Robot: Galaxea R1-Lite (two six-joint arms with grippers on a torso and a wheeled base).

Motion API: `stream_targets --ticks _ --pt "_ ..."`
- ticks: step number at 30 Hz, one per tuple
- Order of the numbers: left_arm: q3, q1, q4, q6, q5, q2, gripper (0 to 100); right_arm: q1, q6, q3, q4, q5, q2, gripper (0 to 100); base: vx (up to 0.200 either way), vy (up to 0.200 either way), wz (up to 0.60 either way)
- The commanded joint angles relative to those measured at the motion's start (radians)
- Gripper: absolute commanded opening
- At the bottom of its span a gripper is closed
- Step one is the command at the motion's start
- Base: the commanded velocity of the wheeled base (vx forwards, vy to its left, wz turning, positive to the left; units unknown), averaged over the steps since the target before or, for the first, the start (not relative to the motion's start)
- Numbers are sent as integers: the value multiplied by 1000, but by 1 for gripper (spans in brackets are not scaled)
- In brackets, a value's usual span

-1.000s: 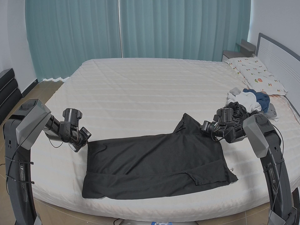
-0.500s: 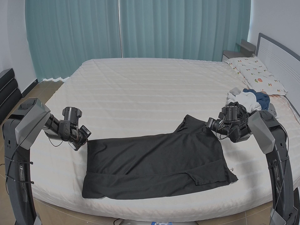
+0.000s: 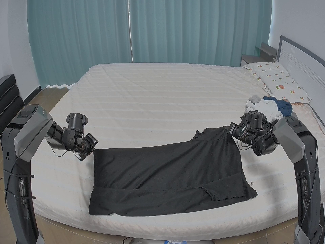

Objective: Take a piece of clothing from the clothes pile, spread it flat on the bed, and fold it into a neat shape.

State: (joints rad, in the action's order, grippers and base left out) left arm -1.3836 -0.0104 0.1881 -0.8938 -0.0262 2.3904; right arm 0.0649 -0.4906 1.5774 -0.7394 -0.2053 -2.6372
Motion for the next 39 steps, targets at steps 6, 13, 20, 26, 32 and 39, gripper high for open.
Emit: stream_targets --ticks 6,13,20,26,32,39 --pt "15 0 -9 23 -5 -65 0 -25 -39 -166 -77 -5 100 0 0 0 0" --pt "97 6 -6 125 -6 -149 0 -28 -42 -240 -141 -6 114 0 0 0 0" --pt "124 6 -2 181 -28 -183 0 -28 -43 -269 -172 -6 148 0 0 0 0" --pt "127 7 -10 185 -37 -195 0 -23 -42 -298 -181 -8 157 0 0 0 0" --pt "126 12 -6 188 -55 -205 0 -22 -43 -298 -215 1 154 0 0 0 0" --pt "160 26 -4 188 -49 -243 0 -16 -43 -303 -232 3 146 0 0 0 0"
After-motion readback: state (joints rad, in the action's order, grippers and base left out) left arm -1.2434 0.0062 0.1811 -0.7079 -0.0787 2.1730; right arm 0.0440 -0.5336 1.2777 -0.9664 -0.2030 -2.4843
